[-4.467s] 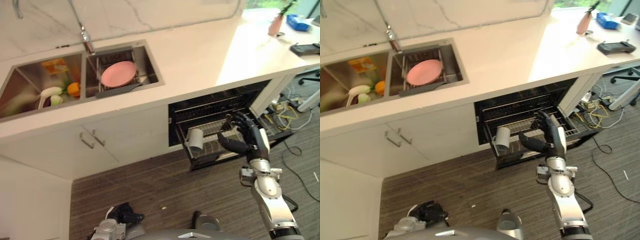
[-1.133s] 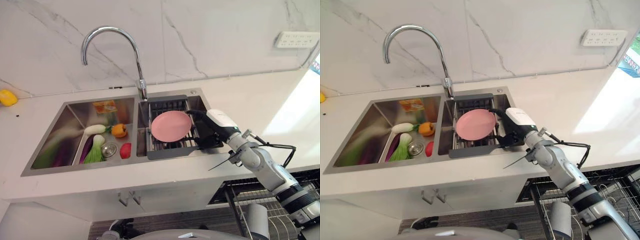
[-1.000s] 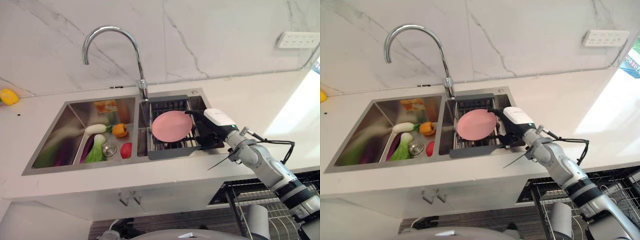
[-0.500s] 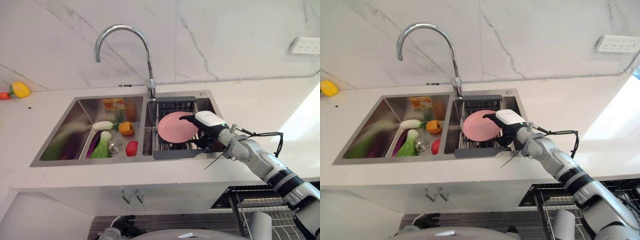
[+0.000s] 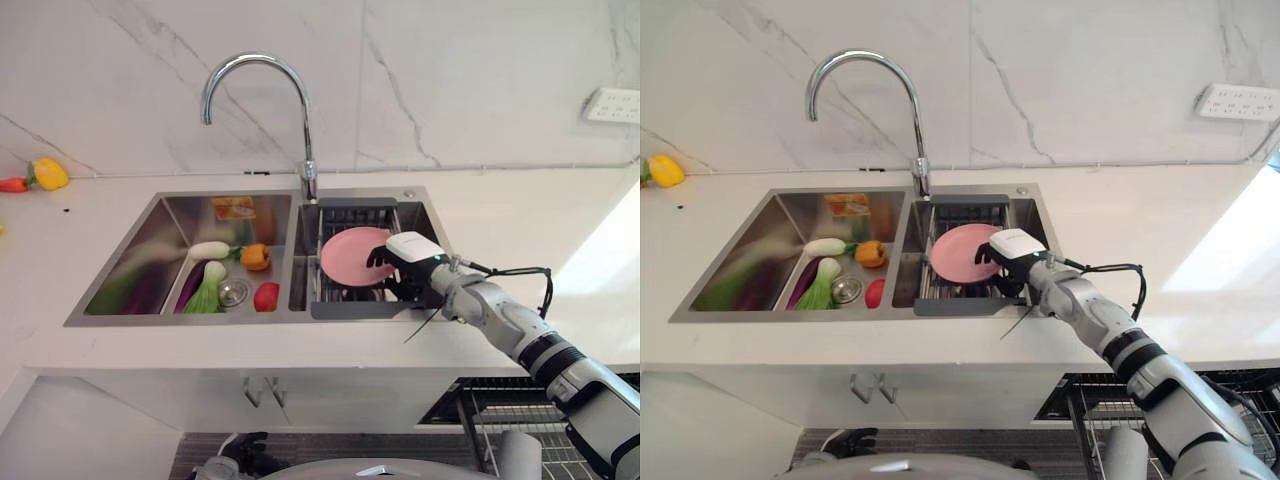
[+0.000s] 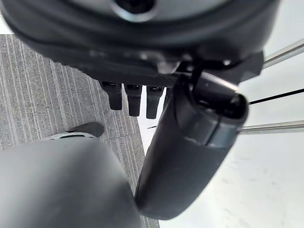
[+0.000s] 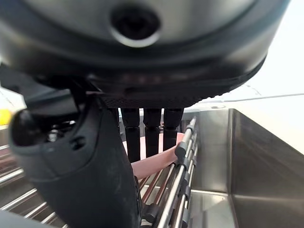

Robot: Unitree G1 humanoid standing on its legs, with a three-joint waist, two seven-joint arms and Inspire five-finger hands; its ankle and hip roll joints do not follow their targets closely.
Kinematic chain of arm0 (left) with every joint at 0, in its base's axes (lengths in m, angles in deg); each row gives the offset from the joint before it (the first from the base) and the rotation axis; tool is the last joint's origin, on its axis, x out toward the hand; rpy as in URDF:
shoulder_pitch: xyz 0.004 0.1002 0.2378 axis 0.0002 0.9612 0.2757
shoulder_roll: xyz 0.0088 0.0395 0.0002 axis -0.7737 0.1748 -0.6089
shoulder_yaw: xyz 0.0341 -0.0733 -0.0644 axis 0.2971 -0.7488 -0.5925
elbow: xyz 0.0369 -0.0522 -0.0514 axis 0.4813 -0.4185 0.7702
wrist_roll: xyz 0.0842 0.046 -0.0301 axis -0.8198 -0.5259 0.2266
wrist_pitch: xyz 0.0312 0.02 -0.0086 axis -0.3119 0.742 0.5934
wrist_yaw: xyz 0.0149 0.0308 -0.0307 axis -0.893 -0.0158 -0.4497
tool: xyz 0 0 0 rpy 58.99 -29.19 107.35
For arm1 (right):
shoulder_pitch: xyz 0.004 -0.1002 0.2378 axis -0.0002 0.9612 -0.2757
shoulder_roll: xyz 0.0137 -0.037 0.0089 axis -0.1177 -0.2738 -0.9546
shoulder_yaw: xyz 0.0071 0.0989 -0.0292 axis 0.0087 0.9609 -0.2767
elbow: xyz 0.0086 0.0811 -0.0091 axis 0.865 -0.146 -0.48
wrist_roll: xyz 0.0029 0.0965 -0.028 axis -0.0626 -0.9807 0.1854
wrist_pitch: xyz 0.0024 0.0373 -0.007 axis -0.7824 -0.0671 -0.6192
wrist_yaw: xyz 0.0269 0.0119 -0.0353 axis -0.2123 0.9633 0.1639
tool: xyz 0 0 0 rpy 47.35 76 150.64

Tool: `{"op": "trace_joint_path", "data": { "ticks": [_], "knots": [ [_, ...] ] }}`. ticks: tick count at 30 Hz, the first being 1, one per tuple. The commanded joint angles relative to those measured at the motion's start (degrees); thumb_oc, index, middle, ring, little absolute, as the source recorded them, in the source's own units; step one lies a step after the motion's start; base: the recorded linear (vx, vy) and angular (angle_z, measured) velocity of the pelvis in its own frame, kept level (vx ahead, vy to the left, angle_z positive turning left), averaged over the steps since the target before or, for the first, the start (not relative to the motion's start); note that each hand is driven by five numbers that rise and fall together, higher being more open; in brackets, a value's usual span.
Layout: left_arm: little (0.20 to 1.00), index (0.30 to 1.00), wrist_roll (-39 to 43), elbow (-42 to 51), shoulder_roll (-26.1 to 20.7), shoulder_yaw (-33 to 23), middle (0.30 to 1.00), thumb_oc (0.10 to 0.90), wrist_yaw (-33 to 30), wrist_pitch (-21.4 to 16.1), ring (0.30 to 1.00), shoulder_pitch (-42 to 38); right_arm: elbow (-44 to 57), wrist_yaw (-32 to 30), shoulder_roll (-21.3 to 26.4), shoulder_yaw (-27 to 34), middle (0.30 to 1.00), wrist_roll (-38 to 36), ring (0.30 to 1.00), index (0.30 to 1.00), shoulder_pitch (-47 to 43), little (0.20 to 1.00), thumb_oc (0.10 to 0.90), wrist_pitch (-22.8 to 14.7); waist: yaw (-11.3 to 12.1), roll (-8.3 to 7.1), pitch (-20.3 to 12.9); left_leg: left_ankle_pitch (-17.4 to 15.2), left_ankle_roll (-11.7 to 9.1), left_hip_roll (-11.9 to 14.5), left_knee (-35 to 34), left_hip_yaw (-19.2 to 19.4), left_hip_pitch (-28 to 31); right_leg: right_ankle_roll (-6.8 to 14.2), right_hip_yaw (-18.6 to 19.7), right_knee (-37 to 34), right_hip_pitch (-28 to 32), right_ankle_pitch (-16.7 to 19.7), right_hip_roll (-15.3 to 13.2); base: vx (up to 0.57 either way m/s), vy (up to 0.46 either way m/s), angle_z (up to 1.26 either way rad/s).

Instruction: Place the dishes in the dishwasher.

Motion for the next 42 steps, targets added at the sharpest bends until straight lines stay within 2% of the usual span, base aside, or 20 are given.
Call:
{"op": "trace_joint_path", "data": {
  "ticks": [1,8,13,14,16,17,19,22,24,25,29,30,31,32,34,35,37,38,39,42],
  "knots": [
    [0.900,0.900,-0.2,-3.4,0.1,6.0,0.900,0.800,-0.7,-0.6,0.900,-2.7,2.2,-6.5,0.4,2.8,0.300,2.2,0.300,0.300,-10.0,0.300,0.400,1.5,0.9,-2.63,1.6,-2.5,1.5,-2.0,0.5,2.3,0.6,2.9,-2.0,1.1,4.0,-8.7,-5.1,0.00,0.000,0.00],
    [0.900,0.900,1.0,-1.6,0.4,5.8,0.900,0.800,-1.3,-0.4,0.900,-3.8,17.3,-9.0,2.0,9.0,0.300,3.3,0.300,0.300,-12.0,0.300,0.400,2.7,-0.1,-2.95,1.6,-2.9,1.8,-1.9,0.7,3.2,1.1,2.8,-0.9,1.1,3.7,-8.5,-5.1,-0.01,-0.001,-0.04],
    [0.900,0.900,1.7,-0.3,0.6,5.5,0.900,0.800,-2.0,0.1,0.900,-4.5,27.3,-11.4,3.1,17.0,0.300,1.2,0.300,0.300,-11.8,0.300,0.400,4.2,-1.1,-3.12,1.6,-3.3,2.0,-2.1,0.9,4.0,1.4,3.0,0.0,1.1,3.3,-8.2,-5.1,-0.01,0.024,-0.07],
    [0.900,0.900,1.8,0.0,0.6,4.7,0.900,0.800,-2.5,0.4,0.900,-4.7,31.0,-13.3,4.4,21.7,0.300,-0.6,0.300,0.300,-10.6,0.300,0.400,4.6,-1.8,-3.33,1.8,-3.6,2.2,-2.2,1.2,4.1,1.3,3.1,0.3,1.5,3.1,-8.0,-5.1,-0.01,0.037,-0.06],
    [0.900,0.900,1.8,0.1,0.5,4.7,0.900,0.800,-2.8,0.5,0.900,-4.9,33.1,-14.3,4.8,24.7,0.300,-1.8,0.300,0.300,-9.1,0.300,0.400,4.8,-1.9,-3.52,1.9,-3.8,2.3,-2.2,1.6,4.1,1.2,3.2,0.3,1.8,2.9,-7.9,-5.2,-0.01,0.039,-0.04],
    [0.900,0.900,1.6,0.3,0.6,4.4,0.900,0.800,-3.1,0.7,0.900,-4.8,36.6,-18.1,5.5,32.0,0.300,-2.8,0.300,0.300,-5.7,0.300,0.400,5.8,-2.5,-3.64,2.2,-4.2,2.8,-2.5,2.1,4.0,0.9,3.4,0.5,3.9,2.1,-8.3,-5.5,-0.02,0.062,-0.04],
    [0.900,0.900,1.1,0.6,0.5,3.7,0.900,0.800,-3.4,1.0,0.900,-4.5,39.9,-21.3,6.5,38.8,0.300,-3.2,0.300,0.300,-2.9,0.300,0.400,6.4,-3.5,-3.51,2.5,-4.4,3.3,-2.8,2.2,4.0,0.7,3.7,1.0,6.8,0.5,-8.6,-6.0,-0.02,0.086,0.02],
    [0.900,0.900,0.5,0.5,0.3,3.5,0.900,0.800,-3.5,1.3,0.900,-4.4,43.2,-23.6,6.0,44.9,0.300,-5.0,0.300,0.300,0.2,0.300,0.400,6.7,-4.3,-3.45,2.7,-4.6,3.9,-3.2,1.9,4.1,1.0,4.3,1.7,9.5,-1.2,-8.7,-6.6,-0.01,0.107,-0.06],
    [0.900,0.900,-1.2,-0.1,-0.3,2.6,0.900,0.800,-4.0,1.3,0.900,-4.2,46.6,-25.9,6.7,53.3,0.300,-6.1,0.300,0.300,5.5,0.300,0.400,6.6,-5.9,-3.72,2.9,-5.0,4.8,-4.6,0.5,4.3,1.8,5.5,2.9,11.4,-2.8,-7.9,-7.6,0.02,0.169,-0.10],
    [0.900,0.900,-1.2,-0.2,-0.3,2.8,0.900,0.800,-4.0,1.3,0.900,-4.3,46.8,-25.8,6.6,53.8,0.300,-6.2,0.300,0.300,5.9,0.300,0.400,6.5,-5.6,-3.82,2.9,-5.1,4.9,-4.7,0.5,4.3,1.7,5.6,3.0,11.4,-2.9,-7.9,-7.7,0.01,0.140,-0.09],
    [0.900,0.900,0.0,-4.3,-1.4,-2.5,0.900,0.800,-3.7,0.9,0.900,-5.6,50.4,-29.6,7.5,67.5,0.300,-6.0,0.300,0.300,17.1,0.300,0.400,6.0,-9.1,-5.07,4.5,-6.3,5.7,-7.4,0.4,5.9,-1.2,7.9,5.4,5.5,-6.5,-1.4,-9.6,-0.11,0.154,-0.19],
    [0.900,0.900,0.0,-4.4,-1.5,-2.5,0.900,0.800,-3.7,0.9,0.900,-5.7,50.5,-29.6,7.4,67.5,0.300,-6.0,0.300,0.300,17.2,0.300,0.400,6.0,-9.0,-5.24,4.4,-5.9,5.8,-7.5,0.4,6.0,-1.5,7.8,5.6,5.2,-6.9,-0.9,-9.6,-0.27,0.034,-0.35],
    [0.900,0.900,3.5,-4.6,-2.0,-6.9,0.900,0.800,-3.1,0.8,0.900,-6.1,49.6,-30.2,4.8,68.9,0.300,-5.3,0.300,0.300,19.6,0.300,0.400,6.8,-8.9,-5.24,5.3,-5.5,5.7,-6.2,0.4,10.2,-3.7,8.6,1.6,3.6,-10.4,1.4,-10.3,-0.22,-0.025,-0.59],
    [0.900,0.900,3.6,-4.6,-2.1,-6.9,0.900,0.800,-3.1,0.8,0.900,-6.2,49.7,-30.2,4.6,68.9,0.300,-5.2,0.300,0.300,19.6,0.300,0.400,6.7,-8.8,-5.35,5.1,-5.3,5.7,-6.2,0.4,10.4,-4.0,8.5,1.8,3.5,-10.8,1.8,-10.3,-0.30,-0.053,-1.05],
    [0.900,0.900,5.1,-3.9,-2.9,-10.3,0.900,0.800,-3.3,0.9,0.900,-5.1,50.2,-29.6,3.3,69.1,0.300,-2.0,0.300,0.300,22.1,0.300,0.400,7.7,-7.3,-4.62,4.9,-4.5,4.8,-2.7,0.4,15.4,-5.8,8.4,-9.9,3.8,-10.5,0.3,-11.5,-0.20,-0.001,-1.62],
    [0.900,0.900,6.9,-3.6,-2.7,-12.1,0.900,0.800,-3.3,1.2,0.900,-3.6,50.8,-29.1,2.4,67.7,0.300,0.6,0.300,0.300,23.7,0.300,0.400,7.7,-6.5,-4.80,5.6,-2.8,4.6,-0.4,0.6,21.0,-5.6,7.2,-18.7,8.4,-10.5,-0.9,-11.7,-0.17,0.048,-1.15],
    [0.900,0.900,7.0,-3.5,-2.8,-12.3,0.900,0.800,-3.3,1.2,0.900,-3.5,51.0,-29.1,2.2,67.5,0.300,0.8,0.300,0.300,23.6,0.300,0.400,7.7,-6.4,-4.83,5.7,-2.8,4.4,-0.3,0.6,21.3,-5.3,7.1,-18.4,9.0,-10.7,-1.3,-11.7,-0.12,0.007,-1.52],
    [0.900,0.900,7.6,-3.2,-2.6,-13.1,0.900,0.800,-2.9,1.2,0.900,-2.7,50.4,-28.1,2.5,66.2,0.300,2.8,0.300,0.300,24.4,0.300,0.400,8.1,-6.1,-5.37,6.4,-2.0,4.6,0.4,0.7,24.2,-4.7,6.7,-20.7,12.8,-10.5,-2.2,-12.6,-0.19,-0.003,-2.18],
    [0.900,0.900,8.7,-3.2,-2.6,-13.4,0.900,0.800,-2.4,1.1,0.900,-1.6,48.8,-26.7,3.2,64.6,0.300,4.3,0.300,0.300,25.6,0.300,0.400,8.2,-5.8,-5.73,7.2,-1.9,4.7,1.1,0.8,25.8,-4.5,6.5,-19.0,18.8,-9.9,-3.0,-14.1,-0.22,-0.015,-1.82],
    [0.900,0.900,10.3,-1.3,-1.9,-11.8,0.900,0.800,-0.9,0.5,0.900,-1.4,44.5,-23.7,2.3,61.1,0.300,4.5,0.300,0.300,28.6,0.300,0.400,8.2,-5.4,-5.96,7.5,-1.4,4.9,1.6,0.9,26.5,-4.2,7.0,-11.4,24.4,-8.3,-4.3,-15.1,-0.14,-0.074,-1.74]
  ]
}}
